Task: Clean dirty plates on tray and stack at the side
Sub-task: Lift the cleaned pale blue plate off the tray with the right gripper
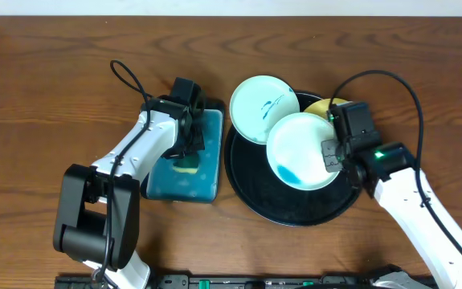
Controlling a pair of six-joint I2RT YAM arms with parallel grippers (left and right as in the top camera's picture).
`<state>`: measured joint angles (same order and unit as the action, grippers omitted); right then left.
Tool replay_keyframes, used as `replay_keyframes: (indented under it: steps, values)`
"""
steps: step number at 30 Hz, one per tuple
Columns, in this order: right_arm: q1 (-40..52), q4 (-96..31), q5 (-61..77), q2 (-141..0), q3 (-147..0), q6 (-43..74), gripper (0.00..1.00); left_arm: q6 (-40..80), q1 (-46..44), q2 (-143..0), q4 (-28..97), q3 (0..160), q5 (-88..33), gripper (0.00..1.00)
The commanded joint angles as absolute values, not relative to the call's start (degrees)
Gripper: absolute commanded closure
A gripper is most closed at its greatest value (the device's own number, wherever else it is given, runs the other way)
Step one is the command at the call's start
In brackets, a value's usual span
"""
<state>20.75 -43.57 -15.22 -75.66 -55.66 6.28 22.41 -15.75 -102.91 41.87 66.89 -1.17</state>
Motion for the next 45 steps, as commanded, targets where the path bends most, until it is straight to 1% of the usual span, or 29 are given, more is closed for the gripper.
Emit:
replay_keyframes:
  steps: [1, 10, 18, 25, 31, 35, 45]
  values:
    - [24.12, -43.48, -21.93, -74.89, -58.19, 5.04, 0.99, 21.63, -15.51, -103.2, 41.67, 66.59, -0.91, 0.92]
    - [33.74, -43.46, -36.07, -74.89, -58.19, 5.04, 0.99, 21.63, -15.51, -103.2, 41.52, 66.54, -0.91, 0.93]
    - [42.7, -43.46, -42.74, -74.89, -58.17, 5.04, 0.99, 21.63, -15.55, -103.2, 41.45, 66.54, -0.91, 0.93]
    - [49.39, -43.16, -53.1, -74.89, -58.17, 5.02, 0.99, 21.63, -15.55, -103.2, 41.45, 66.54, -0.91, 0.93]
    - [52.77, -43.09, -57.04, -74.89, -58.17, 3.86, 0.99, 21.63, -15.55, -103.2, 41.45, 66.54, -0.91, 0.93]
    - [53.1, -43.09, -57.65, -74.89, -58.17, 3.49, 0.99, 21.63, -15.55, -103.2, 41.45, 66.52, -0.91, 0.93]
    - [54.37, -43.05, -67.33, -74.89, -58.17, 1.56, 0.99, 21.65, -15.55, -103.2, 41.25, 66.52, -0.91, 0.93]
